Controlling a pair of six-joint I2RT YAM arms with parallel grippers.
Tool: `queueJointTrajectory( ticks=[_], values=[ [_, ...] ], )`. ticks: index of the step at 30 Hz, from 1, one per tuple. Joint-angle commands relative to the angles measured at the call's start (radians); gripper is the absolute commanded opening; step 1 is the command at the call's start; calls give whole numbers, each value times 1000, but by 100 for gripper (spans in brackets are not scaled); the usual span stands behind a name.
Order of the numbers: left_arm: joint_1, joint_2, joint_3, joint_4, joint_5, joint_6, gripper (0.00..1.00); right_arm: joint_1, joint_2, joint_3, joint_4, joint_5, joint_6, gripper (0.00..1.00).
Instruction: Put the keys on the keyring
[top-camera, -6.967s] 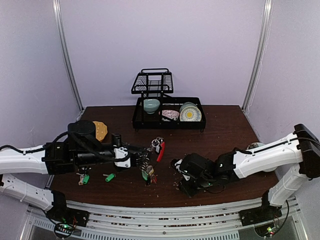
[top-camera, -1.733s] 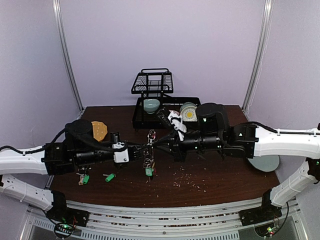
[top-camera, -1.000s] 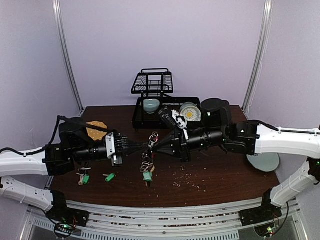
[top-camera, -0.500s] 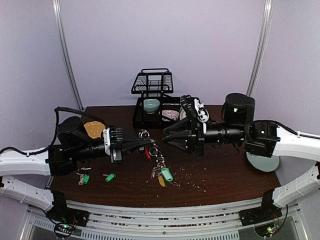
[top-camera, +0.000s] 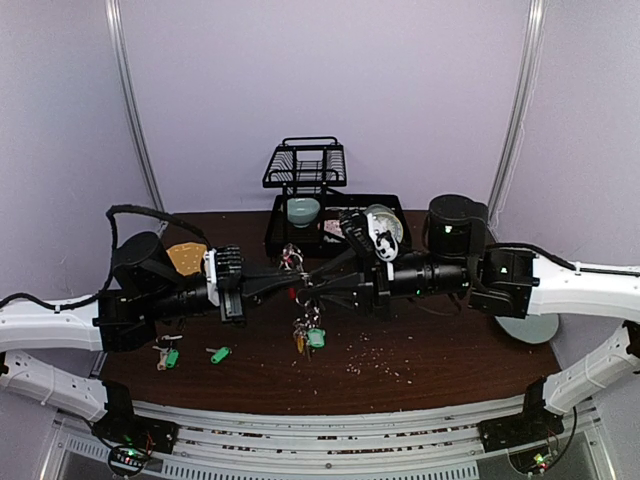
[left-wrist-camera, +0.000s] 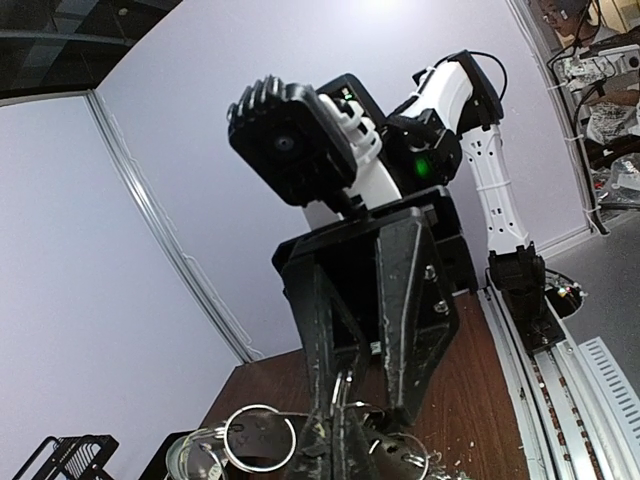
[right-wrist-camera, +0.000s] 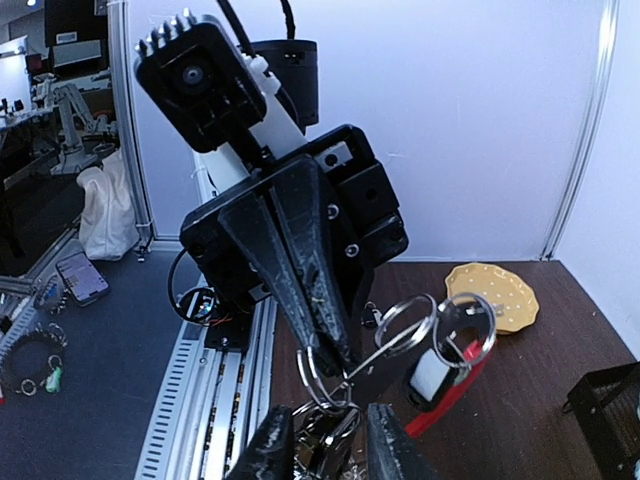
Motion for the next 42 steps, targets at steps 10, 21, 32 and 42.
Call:
queueJointTrajectory(
  ticks=[10, 21, 32, 42],
  values=[
    [-6, -20, -6, 82, -4, -7, 0, 7, 9, 28, 85, 1, 18, 28],
    [-6, -14, -5, 55, -17, -21, 0, 7, 6, 54, 1, 22, -12, 0],
    [-6, 9, 133, -318, -78, -6, 31, 35, 62, 363, -687, 285, -338, 0],
    [-7, 64, 212, -378, -93, 0, 29, 84, 98, 412, -702, 355, -403, 0]
  ],
)
